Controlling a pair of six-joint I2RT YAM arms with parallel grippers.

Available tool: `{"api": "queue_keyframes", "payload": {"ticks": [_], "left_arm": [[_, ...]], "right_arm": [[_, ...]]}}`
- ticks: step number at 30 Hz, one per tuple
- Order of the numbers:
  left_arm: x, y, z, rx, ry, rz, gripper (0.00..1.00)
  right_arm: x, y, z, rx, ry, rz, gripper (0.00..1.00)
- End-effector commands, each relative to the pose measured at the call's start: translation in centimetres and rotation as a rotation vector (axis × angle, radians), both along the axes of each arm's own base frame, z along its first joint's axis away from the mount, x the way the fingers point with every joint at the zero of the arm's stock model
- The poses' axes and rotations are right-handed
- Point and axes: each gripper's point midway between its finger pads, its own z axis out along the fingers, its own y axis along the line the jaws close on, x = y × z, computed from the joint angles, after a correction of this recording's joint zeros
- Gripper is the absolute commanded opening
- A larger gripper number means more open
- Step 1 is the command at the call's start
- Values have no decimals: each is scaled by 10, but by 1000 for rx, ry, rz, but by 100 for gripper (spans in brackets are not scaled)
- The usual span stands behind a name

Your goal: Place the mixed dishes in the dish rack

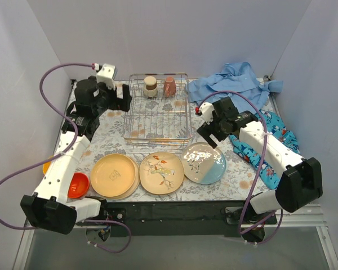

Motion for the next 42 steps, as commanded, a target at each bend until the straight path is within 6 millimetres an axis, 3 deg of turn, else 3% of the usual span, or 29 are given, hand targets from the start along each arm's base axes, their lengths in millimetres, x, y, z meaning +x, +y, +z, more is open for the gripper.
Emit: {"api": "queue_keyframes", "payload": {"ticks": [1,3,5,6,7,10,13,16,19,25,34,37,42], "left_arm": [[-54,50,-84,134,271,37,98],[-63,68,-107,180,350,39,98],[-66,112,-135,186,476,123,95],[-66,123,-139,183,498,117,91],[-67,157,-143,162,531,202,91],[-72,208,-149,170,649,332,84],[-85,237,-154,242,741,415,77],[-109,253,-175,324,882,478,66],[-129,262,-187,384,935,529,62],[-153,263,-223,401,1044,561,50],[-165,273,-246,443,1097,636,46],[-176,276,-260,488,1135,631,46],[-178,281,-277,510,1150,638,45]], "right_arm": [[-27,21,14,171,99,89,96],[-29,28,23,209,93,115,95],[-28,32,30,226,83,126,95],[-27,32,31,221,79,133,95],[-27,31,31,215,79,139,95],[-27,28,30,195,74,157,94],[-32,31,28,211,94,175,94],[-38,36,25,240,129,195,92],[-40,40,22,245,157,213,91],[-38,37,23,209,162,250,90],[-44,34,17,195,202,264,89],[-46,34,16,194,206,260,89],[-48,33,15,200,216,244,89]]}}
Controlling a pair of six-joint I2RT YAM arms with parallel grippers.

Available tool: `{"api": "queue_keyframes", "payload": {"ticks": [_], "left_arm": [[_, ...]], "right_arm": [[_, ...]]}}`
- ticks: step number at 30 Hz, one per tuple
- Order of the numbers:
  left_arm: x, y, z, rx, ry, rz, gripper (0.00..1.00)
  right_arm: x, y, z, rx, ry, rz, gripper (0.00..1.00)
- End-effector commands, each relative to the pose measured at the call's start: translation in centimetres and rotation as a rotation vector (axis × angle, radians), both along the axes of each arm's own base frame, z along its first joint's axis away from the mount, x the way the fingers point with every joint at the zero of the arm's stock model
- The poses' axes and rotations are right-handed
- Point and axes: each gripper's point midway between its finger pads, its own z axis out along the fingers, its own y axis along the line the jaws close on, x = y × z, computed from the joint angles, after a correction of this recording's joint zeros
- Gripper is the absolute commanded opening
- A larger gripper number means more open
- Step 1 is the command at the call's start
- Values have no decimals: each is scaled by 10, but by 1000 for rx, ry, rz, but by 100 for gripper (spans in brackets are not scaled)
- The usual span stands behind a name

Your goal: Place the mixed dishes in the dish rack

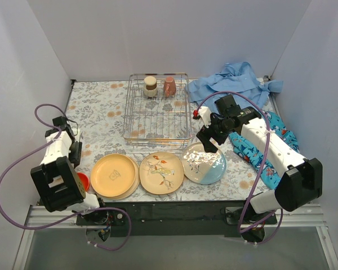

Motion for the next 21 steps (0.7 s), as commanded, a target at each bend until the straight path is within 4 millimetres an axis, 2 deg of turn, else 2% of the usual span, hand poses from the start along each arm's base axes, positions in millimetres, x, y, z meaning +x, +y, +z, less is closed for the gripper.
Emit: {"api": "queue_keyframes", "payload": {"ticks": [1,4,8,10,12,13,16,17,18,19,20,21], "left_arm": [[6,17,-6,81,-10,2,44],[8,23,-9,116,-3,-16,41],[10,28,-5,137,-6,-35,17],[12,29,-2,145,-15,-36,11],[15,27,3,132,-21,-40,0],[21,27,16,121,-41,-37,0],[37,11,36,47,-74,-77,0],[53,6,55,31,-127,-110,0],[69,-11,64,-21,-168,-164,0],[73,-24,71,-66,-167,-195,0],[92,-34,91,-87,-217,-237,0],[102,-66,97,-162,-222,-318,0]], "right_arm": [[-3,4,5,28,14,0,89],[-4,4,4,31,20,-4,89],[-3,3,2,23,27,-17,88],[-3,3,1,23,33,-19,88],[-3,3,0,23,36,-21,88],[-2,3,0,21,35,-24,88],[-1,2,0,16,29,-27,88],[0,2,0,13,27,-27,88],[0,1,0,10,23,-29,88],[1,0,-2,0,23,-31,88],[1,-1,-2,-5,18,-34,88],[2,-3,-3,-14,16,-38,88]]}}
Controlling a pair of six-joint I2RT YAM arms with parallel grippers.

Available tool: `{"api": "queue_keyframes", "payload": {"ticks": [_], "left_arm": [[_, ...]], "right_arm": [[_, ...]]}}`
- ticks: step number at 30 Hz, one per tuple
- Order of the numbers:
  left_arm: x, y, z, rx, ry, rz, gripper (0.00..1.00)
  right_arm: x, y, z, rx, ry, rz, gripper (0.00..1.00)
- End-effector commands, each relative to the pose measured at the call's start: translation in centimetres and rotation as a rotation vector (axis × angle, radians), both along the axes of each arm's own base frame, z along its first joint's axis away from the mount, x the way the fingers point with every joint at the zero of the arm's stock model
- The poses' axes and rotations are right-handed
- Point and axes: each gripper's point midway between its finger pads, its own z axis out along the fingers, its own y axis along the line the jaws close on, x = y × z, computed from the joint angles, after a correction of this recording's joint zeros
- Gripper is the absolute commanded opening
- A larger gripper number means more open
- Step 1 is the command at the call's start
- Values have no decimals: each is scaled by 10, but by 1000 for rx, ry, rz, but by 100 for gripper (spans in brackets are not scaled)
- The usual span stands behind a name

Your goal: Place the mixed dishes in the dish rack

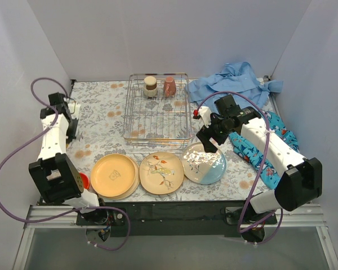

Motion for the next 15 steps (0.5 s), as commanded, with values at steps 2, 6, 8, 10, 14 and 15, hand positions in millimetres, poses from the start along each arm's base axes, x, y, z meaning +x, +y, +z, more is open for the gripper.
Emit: {"api": "queue_keyframes", "payload": {"ticks": [2,6,8,10,14,15], "left_arm": [[65,-109,67,-274,-158,-280,0],[121,-209,143,-587,-361,-439,0],[132,-251,178,-854,-446,-451,0],[134,-295,198,-1035,-450,-587,0],[126,-349,217,-1338,-373,-724,0],[137,-358,234,-1398,-434,-747,0]], "right_arm": [[7,-8,-6,-44,-10,-30,88],[23,-24,-11,-126,-75,-121,87],[38,-44,-11,-208,-147,-208,87],[44,-64,-15,-273,-184,-265,87],[49,-83,-25,-312,-179,-331,87],[49,-85,-25,-311,-175,-340,87]]}}
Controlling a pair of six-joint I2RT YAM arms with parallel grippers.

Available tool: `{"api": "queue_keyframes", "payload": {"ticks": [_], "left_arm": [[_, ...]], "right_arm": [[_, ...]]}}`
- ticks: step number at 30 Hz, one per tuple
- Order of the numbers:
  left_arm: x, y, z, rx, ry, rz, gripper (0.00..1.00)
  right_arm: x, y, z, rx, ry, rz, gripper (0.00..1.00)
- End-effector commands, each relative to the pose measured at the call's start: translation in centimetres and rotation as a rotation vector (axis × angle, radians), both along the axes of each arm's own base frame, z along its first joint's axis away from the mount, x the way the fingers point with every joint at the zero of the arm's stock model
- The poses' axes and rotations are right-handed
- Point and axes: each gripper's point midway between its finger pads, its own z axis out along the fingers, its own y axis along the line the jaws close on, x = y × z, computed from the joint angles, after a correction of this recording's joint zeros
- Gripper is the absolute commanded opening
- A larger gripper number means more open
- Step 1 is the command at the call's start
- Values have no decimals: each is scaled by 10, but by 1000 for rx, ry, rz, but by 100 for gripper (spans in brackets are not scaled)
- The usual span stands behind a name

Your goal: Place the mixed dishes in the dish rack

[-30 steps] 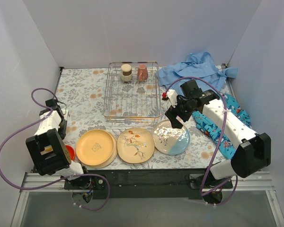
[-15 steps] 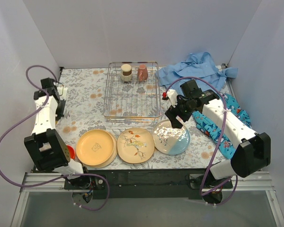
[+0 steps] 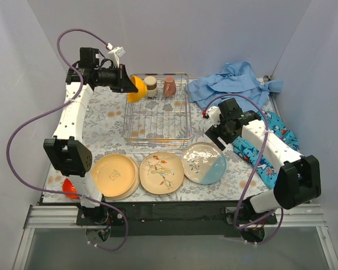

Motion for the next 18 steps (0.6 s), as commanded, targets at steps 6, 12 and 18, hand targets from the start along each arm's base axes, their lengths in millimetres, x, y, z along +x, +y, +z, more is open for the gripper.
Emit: {"api": "queue_keyframes", "payload": {"ticks": [6,12,18], "left_arm": [[-40,-87,57,-643,-72,-319,0],[-50,-122,13,-728,64,-356,0],[-38,-144,-16,-760,212,-322,0]], "right_arm": [[19,-39,2,-117,-89,-112,87],[11,-52,1,-148,-94,-145,86],[7,-54,-7,-167,-60,-148,86]]}}
